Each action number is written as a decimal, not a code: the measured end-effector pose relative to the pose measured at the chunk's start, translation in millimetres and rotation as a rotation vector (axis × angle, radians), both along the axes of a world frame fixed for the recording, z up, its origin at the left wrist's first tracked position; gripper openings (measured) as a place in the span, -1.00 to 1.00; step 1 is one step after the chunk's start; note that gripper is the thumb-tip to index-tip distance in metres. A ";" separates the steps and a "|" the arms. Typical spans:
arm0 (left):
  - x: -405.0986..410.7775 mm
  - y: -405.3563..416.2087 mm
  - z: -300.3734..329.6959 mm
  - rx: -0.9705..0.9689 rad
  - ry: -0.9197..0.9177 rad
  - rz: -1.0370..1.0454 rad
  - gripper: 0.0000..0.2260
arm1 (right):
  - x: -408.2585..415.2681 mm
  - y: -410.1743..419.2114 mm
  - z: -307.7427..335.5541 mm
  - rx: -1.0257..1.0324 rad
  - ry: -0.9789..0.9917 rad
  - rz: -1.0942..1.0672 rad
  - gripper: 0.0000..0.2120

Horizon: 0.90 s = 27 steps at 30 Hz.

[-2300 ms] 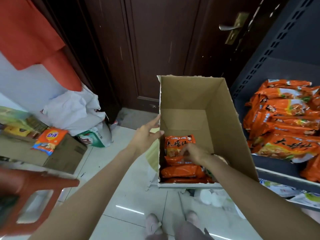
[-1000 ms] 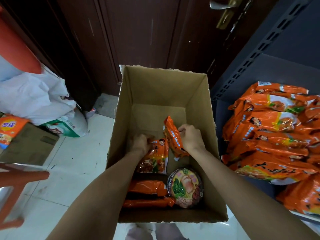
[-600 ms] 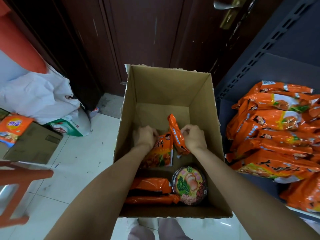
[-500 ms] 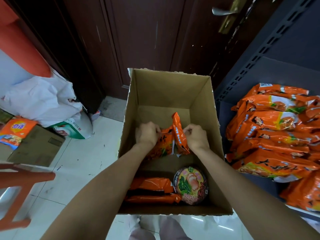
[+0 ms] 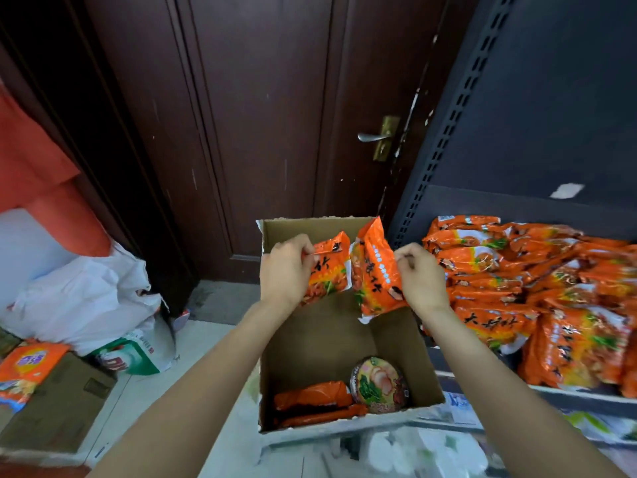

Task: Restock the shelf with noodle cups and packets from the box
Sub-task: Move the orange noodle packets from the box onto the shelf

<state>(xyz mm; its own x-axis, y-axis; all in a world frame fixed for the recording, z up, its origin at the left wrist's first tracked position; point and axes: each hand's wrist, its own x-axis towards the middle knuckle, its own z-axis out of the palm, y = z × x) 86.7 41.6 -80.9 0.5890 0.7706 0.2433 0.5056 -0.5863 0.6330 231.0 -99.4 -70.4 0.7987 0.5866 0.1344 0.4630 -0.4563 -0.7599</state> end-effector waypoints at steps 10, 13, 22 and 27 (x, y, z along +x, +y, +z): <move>30.4 -91.0 78.9 0.097 -0.111 -0.209 -0.90 | 24.9 -103.0 55.0 0.052 -0.319 -0.138 -0.87; 48.2 -129.2 84.4 0.122 -0.133 -0.258 -0.90 | 40.7 -147.2 60.6 0.048 -0.385 -0.171 -0.86; 108.2 -225.6 59.1 0.104 -0.073 -0.330 -0.86 | 100.3 -277.4 45.5 -0.065 -0.324 -0.223 -0.86; 137.4 -248.8 34.6 0.175 0.109 -0.324 -0.95 | 119.8 -310.9 30.7 -0.121 -0.282 -0.221 -0.86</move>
<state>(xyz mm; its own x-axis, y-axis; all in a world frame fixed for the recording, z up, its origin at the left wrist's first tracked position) 224.1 -207.2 -46.3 0.8250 0.4924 0.2774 0.3347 -0.8212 0.4621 350.8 -410.3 -39.7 0.8494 0.4289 0.3076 0.5265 -0.6474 -0.5511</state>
